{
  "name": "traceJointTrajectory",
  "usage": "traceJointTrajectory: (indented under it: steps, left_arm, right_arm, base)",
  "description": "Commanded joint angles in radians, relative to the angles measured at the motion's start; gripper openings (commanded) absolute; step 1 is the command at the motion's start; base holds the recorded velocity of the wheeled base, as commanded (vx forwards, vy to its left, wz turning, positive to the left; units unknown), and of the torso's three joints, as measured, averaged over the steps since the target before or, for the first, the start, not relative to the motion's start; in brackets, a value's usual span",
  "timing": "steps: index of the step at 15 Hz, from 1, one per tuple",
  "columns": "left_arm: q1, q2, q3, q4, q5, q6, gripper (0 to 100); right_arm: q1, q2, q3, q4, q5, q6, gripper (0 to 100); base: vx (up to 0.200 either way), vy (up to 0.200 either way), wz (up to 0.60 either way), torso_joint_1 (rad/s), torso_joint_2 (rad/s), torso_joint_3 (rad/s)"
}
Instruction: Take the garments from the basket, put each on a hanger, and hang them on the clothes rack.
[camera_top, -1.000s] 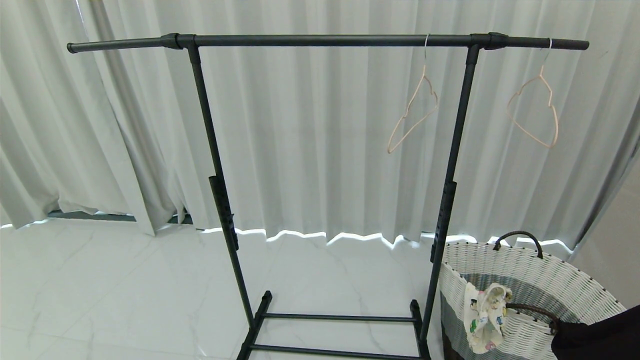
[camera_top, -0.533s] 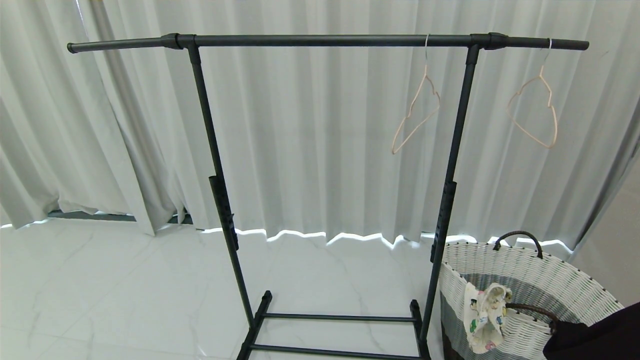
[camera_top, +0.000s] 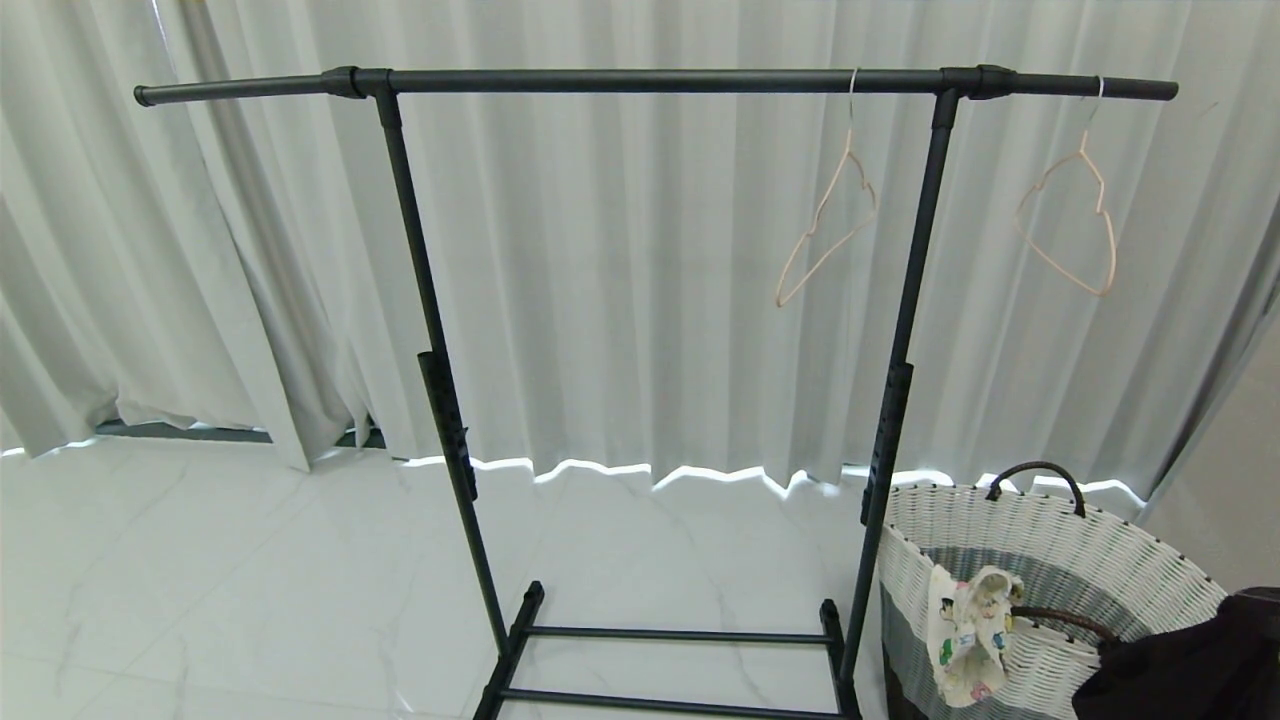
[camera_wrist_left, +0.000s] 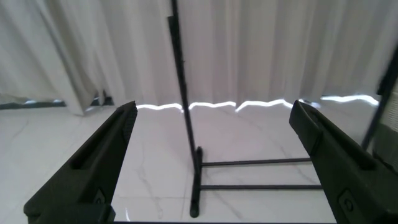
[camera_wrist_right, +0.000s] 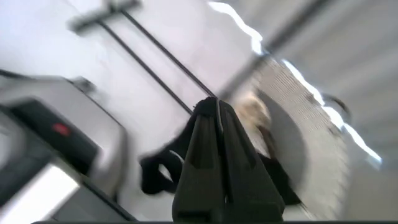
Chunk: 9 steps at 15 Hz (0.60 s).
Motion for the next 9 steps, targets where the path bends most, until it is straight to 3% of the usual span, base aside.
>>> traceJointTrajectory:
  steps: [1,3,5,6,9]
  left_arm:
    - [0.001,0.000,-0.008,-0.004,-0.042,0.003,100]
    - [-0.005,0.011,-0.153,0.016,-0.311,-0.002,100]
    - [-0.031,0.074,-0.218,0.019,-0.329,0.018,100]
    - [-0.093,0.195,-0.278,0.013,-0.325,0.010,100]
    - [-0.127,0.578,-0.483,-0.090,-0.328,-0.036,100]
  right_arm:
    - [0.132,0.096,0.004,-0.083,0.017,0.073,0]
    - [0.180,0.187,0.004,-0.206,0.015,0.093,0]
    - [0.181,0.248,0.001,-0.304,0.001,0.091,0]
    - [0.181,0.258,0.001,-0.327,-0.026,0.091,0]
    - [0.181,0.248,0.001,-0.332,-0.062,0.090,0]
  base:
    - [0.000,0.000,0.00,0.000,0.00,0.000]
    - [0.000,0.000,0.00,0.000,0.00,0.000]
    - [0.000,0.000,0.00,0.000,0.00,0.000]
    - [0.000,0.000,0.00,0.000,0.00,0.000]
    - [0.000,0.000,0.00,0.000,0.00,0.000]
